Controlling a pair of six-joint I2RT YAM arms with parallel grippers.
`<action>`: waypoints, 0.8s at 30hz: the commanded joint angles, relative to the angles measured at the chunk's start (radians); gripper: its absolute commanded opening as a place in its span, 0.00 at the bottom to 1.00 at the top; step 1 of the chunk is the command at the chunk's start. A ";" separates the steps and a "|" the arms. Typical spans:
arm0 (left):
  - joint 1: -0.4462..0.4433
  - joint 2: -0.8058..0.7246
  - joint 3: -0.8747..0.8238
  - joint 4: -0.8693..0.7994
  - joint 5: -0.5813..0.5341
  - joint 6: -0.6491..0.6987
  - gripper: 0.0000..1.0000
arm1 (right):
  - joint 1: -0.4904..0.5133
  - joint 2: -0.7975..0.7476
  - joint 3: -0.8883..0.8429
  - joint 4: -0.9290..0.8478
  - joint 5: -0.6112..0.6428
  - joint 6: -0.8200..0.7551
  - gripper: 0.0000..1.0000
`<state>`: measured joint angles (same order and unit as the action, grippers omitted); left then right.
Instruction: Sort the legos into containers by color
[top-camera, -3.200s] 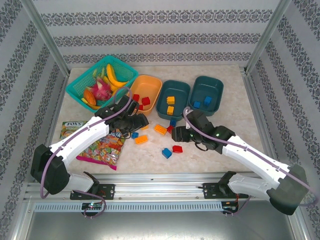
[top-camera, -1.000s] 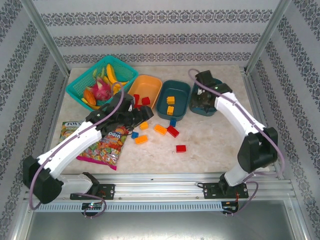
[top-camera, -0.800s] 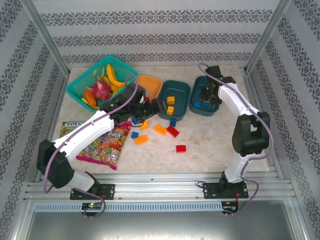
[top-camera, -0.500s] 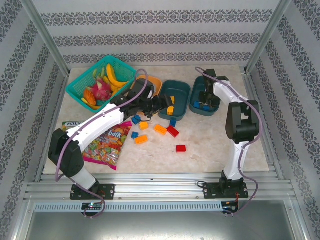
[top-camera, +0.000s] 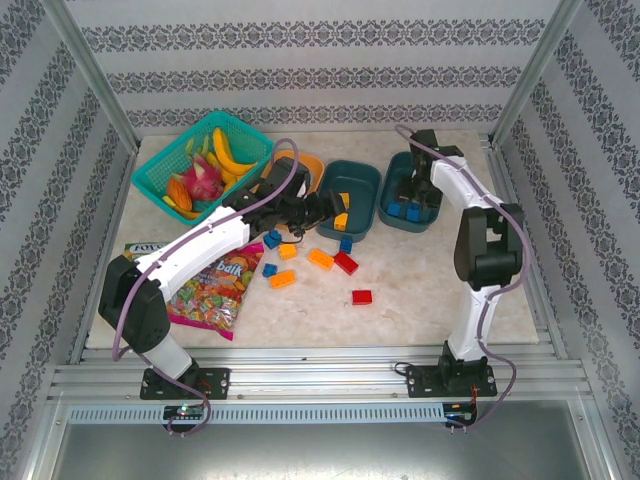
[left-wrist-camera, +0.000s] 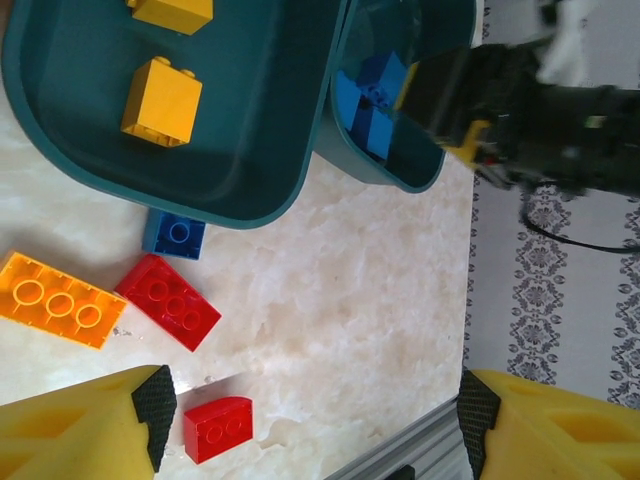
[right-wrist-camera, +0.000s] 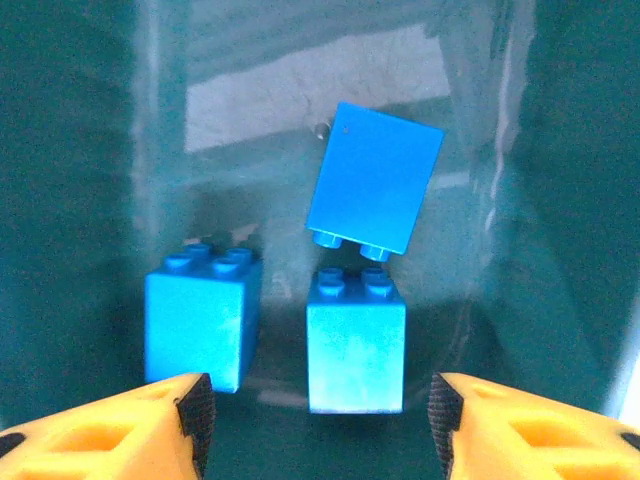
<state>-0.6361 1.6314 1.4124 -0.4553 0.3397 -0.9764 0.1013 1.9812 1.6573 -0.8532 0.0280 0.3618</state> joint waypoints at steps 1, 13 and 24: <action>-0.030 0.038 0.016 -0.072 -0.034 -0.030 0.75 | 0.034 -0.187 -0.039 0.013 -0.020 0.003 0.60; -0.120 0.275 0.130 -0.209 -0.047 -0.280 0.70 | 0.275 -0.972 -0.723 0.199 -0.226 0.130 0.79; -0.200 0.465 0.284 -0.336 -0.087 -0.465 0.66 | 0.331 -1.353 -0.890 0.066 -0.321 0.269 0.97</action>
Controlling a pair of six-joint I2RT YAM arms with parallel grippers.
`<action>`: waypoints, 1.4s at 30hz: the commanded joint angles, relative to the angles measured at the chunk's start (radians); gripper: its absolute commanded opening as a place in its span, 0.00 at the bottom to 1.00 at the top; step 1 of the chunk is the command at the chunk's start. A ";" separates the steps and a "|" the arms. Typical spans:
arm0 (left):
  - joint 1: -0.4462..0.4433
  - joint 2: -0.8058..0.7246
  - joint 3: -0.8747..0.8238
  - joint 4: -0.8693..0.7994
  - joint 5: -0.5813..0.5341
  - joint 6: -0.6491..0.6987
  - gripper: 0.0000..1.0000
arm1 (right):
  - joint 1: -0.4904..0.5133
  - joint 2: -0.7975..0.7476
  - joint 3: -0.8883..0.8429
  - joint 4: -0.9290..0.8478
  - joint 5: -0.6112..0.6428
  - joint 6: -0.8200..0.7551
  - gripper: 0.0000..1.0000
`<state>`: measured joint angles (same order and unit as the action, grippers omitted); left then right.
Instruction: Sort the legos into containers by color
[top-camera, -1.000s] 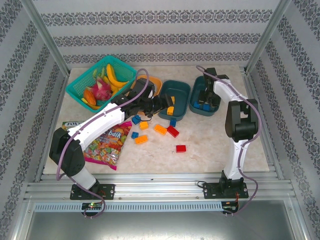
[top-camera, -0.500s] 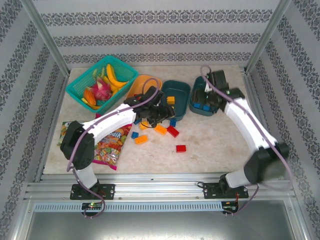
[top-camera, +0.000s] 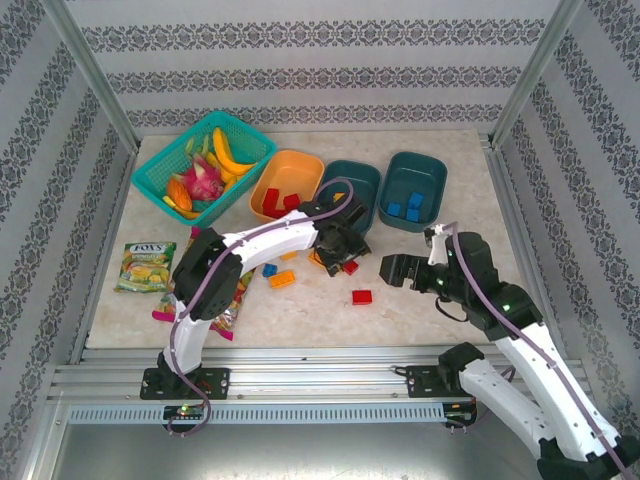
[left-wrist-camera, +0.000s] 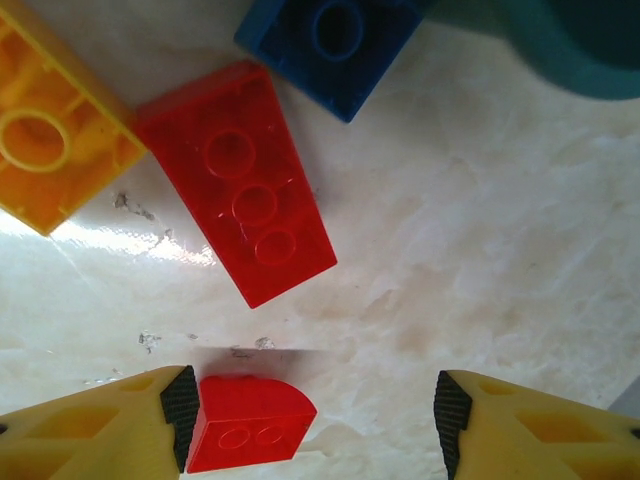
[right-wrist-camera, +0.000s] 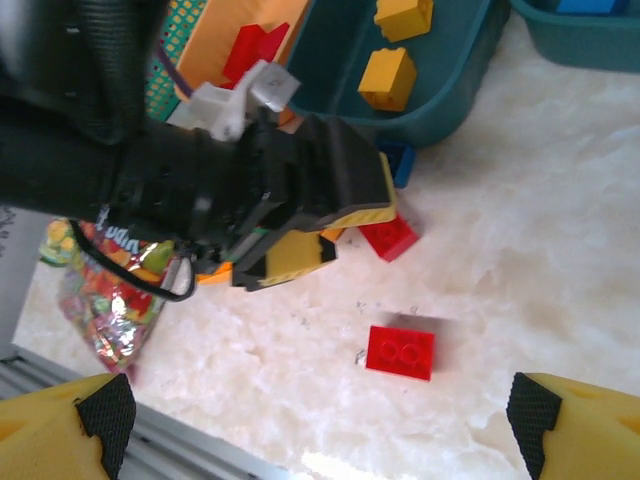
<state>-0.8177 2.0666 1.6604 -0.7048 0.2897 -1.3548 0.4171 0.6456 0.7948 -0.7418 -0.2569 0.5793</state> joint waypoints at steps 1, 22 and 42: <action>-0.020 0.044 0.047 -0.089 -0.043 -0.101 0.65 | 0.017 -0.032 -0.032 -0.048 -0.038 0.057 0.97; -0.031 0.219 0.197 -0.164 -0.162 -0.154 0.42 | 0.017 -0.048 -0.052 -0.047 -0.052 0.072 0.95; -0.027 0.231 0.193 -0.206 -0.163 -0.121 0.34 | 0.017 0.029 -0.049 0.012 -0.060 0.058 0.94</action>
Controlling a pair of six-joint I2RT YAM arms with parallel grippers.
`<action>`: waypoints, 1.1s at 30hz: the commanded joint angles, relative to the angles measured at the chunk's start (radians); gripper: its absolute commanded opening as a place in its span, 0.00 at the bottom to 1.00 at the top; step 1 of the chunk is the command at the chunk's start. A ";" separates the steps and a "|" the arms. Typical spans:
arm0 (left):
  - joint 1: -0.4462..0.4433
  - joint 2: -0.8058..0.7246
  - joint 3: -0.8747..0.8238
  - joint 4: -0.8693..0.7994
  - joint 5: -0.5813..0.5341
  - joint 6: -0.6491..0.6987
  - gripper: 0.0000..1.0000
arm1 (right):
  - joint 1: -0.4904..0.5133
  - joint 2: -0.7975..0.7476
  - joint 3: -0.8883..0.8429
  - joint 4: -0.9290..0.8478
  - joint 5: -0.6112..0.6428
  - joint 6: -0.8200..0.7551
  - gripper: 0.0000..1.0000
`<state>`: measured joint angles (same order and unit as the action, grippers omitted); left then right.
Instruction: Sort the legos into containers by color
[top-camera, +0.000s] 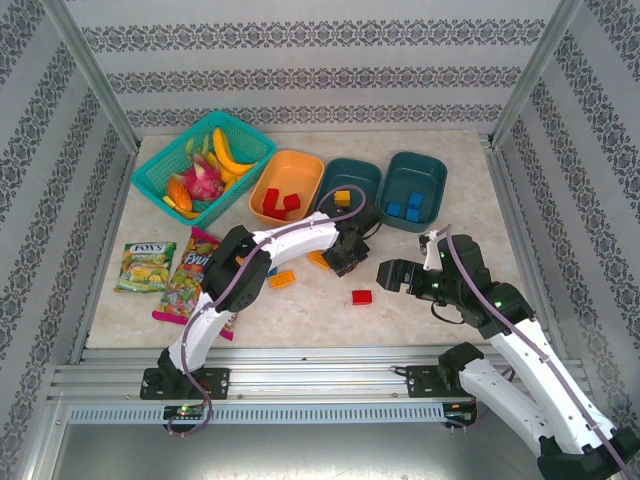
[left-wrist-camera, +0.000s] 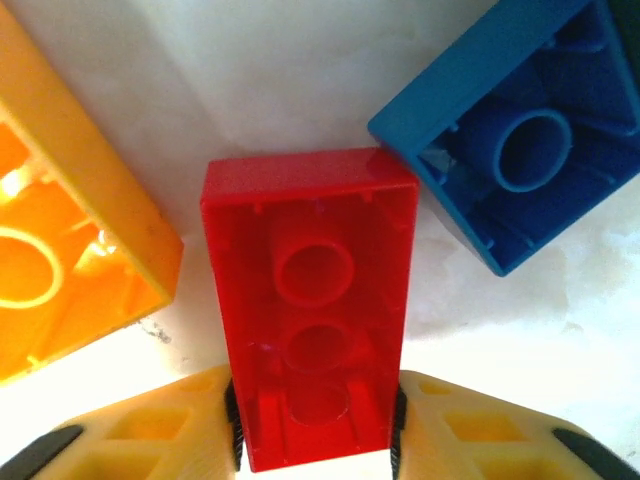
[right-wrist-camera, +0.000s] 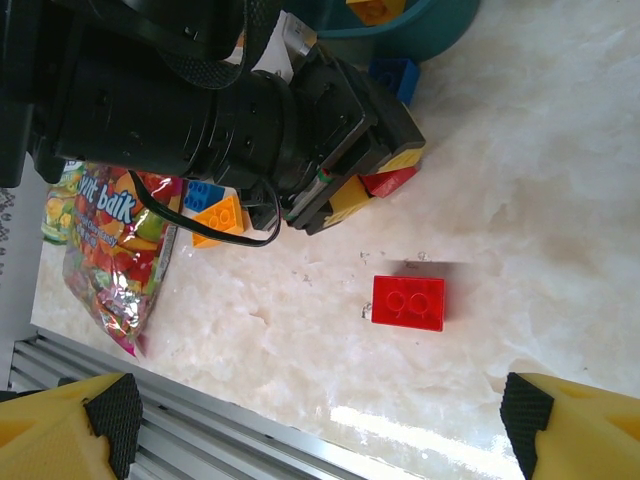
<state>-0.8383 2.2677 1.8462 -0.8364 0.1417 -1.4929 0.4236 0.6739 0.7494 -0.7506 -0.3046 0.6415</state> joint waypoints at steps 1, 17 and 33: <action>-0.007 0.027 0.006 -0.080 -0.017 0.019 0.32 | 0.011 0.001 -0.004 0.021 -0.013 -0.004 0.94; 0.011 -0.307 -0.091 -0.185 -0.073 0.201 0.26 | 0.009 0.051 0.061 0.056 0.012 -0.039 0.93; 0.430 -0.117 0.301 -0.234 0.097 0.872 0.24 | 0.007 0.293 0.148 0.179 -0.060 -0.027 0.93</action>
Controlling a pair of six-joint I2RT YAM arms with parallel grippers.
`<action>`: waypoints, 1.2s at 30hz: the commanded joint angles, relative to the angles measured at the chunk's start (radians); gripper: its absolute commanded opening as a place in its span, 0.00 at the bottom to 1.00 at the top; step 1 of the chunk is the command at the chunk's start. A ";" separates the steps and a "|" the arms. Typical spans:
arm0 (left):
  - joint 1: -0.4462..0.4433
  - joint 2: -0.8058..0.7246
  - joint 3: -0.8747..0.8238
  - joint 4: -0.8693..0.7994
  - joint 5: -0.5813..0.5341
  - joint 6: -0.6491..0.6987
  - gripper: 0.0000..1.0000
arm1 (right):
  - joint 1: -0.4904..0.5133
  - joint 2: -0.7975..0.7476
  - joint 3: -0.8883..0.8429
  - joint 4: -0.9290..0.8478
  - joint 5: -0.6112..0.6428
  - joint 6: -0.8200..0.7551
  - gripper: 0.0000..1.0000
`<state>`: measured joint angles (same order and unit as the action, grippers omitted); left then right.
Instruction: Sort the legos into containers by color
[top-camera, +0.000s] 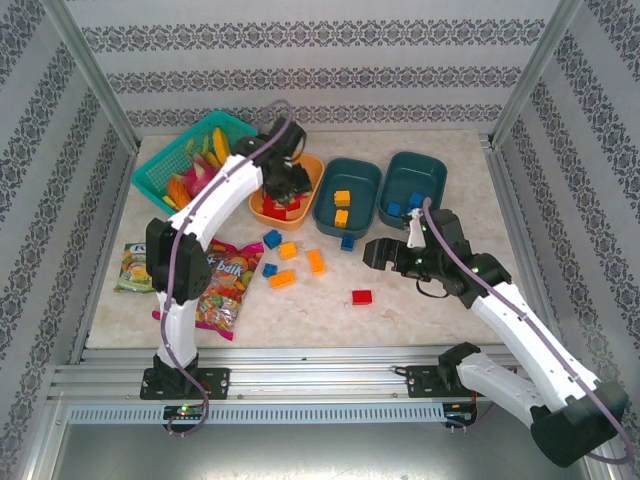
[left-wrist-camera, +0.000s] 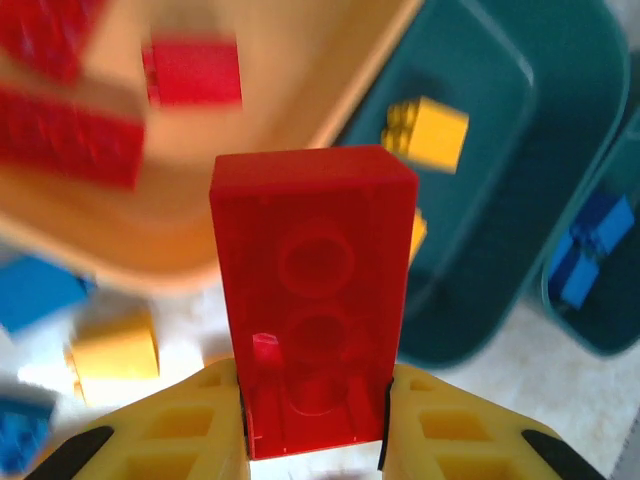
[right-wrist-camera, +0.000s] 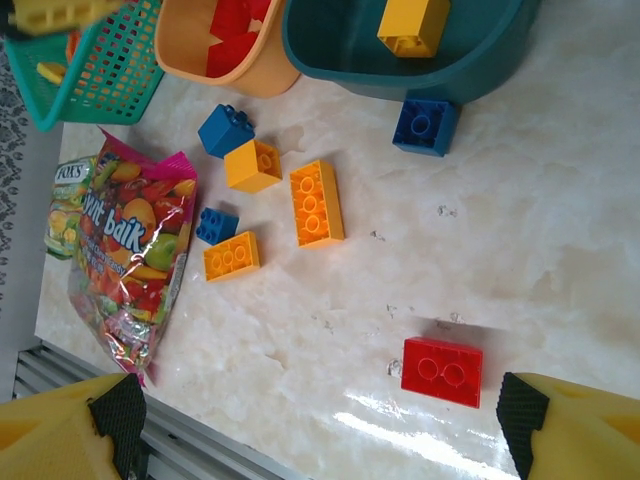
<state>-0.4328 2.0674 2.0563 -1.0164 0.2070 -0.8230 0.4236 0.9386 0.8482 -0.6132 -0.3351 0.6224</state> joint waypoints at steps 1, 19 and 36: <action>0.036 0.121 0.130 -0.050 0.043 0.227 0.24 | 0.006 0.040 0.054 0.049 -0.034 -0.004 0.92; 0.104 0.448 0.345 0.050 0.125 0.263 0.41 | -0.023 0.110 0.078 0.060 -0.039 0.004 0.92; 0.098 0.146 0.248 0.043 0.050 0.148 0.63 | 0.090 0.273 0.184 -0.008 0.091 -0.078 0.84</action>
<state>-0.3386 2.3623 2.3482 -0.9630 0.2932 -0.6277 0.4610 1.1687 0.9840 -0.5892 -0.3149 0.5926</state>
